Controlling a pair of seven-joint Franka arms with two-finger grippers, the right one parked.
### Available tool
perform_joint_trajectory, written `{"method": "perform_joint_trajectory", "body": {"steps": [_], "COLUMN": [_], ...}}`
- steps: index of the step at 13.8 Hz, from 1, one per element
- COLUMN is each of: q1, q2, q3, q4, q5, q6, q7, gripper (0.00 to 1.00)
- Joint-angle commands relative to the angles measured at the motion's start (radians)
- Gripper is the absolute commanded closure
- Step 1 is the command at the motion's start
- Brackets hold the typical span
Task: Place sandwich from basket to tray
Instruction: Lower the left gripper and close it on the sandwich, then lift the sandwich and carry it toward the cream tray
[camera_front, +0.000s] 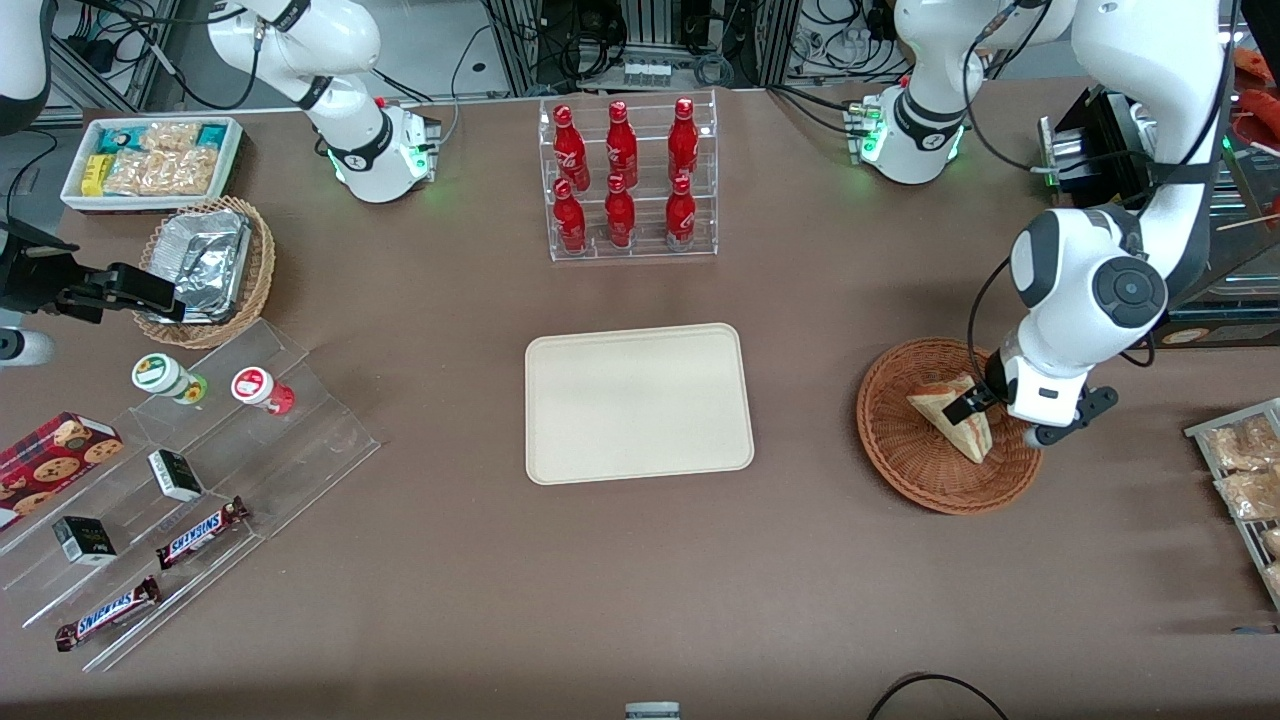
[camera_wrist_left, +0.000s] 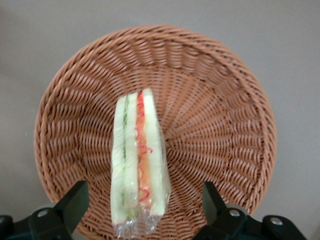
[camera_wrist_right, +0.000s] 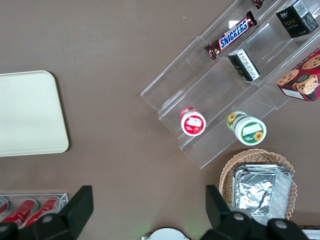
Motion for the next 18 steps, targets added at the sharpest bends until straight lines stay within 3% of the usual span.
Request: {"method": "perform_joint_trajectory", "body": {"steps": [1, 16, 17, 18], "q1": [-0.004, -0.004, -0.004, -0.004], "q2": [-0.047, 0.101, 0.100, 0.097], "q3": [0.006, 0.004, 0.004, 0.004], "q4": [-0.025, -0.022, -0.022, -0.020], "q5": [-0.004, -0.007, -0.007, -0.007], "q6": [-0.029, 0.068, 0.060, 0.054], "q7": [-0.045, -0.107, -0.108, -0.107], "gripper": [0.00, 0.02, 0.18, 0.57]}}
